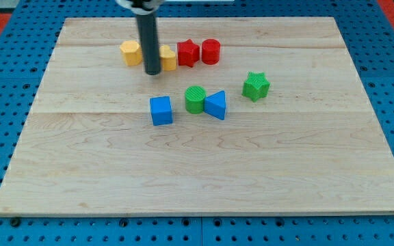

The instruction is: Push the yellow hexagon close to the left to the red star

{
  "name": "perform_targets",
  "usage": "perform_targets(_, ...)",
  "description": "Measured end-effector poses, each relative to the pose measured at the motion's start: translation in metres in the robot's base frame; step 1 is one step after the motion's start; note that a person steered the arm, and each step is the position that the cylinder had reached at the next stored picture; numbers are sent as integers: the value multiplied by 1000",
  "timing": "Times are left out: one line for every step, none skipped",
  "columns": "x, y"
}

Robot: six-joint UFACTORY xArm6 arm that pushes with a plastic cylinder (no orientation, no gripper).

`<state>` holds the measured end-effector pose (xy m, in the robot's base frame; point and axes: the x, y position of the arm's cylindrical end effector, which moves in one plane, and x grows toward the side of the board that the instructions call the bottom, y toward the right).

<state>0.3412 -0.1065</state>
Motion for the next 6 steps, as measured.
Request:
perform_targets(-6, -84)
perform_targets(-34, -122)
perform_targets(-45, -68)
perform_targets(-45, -24)
perform_targets(-45, 29)
perform_targets(-38, 19)
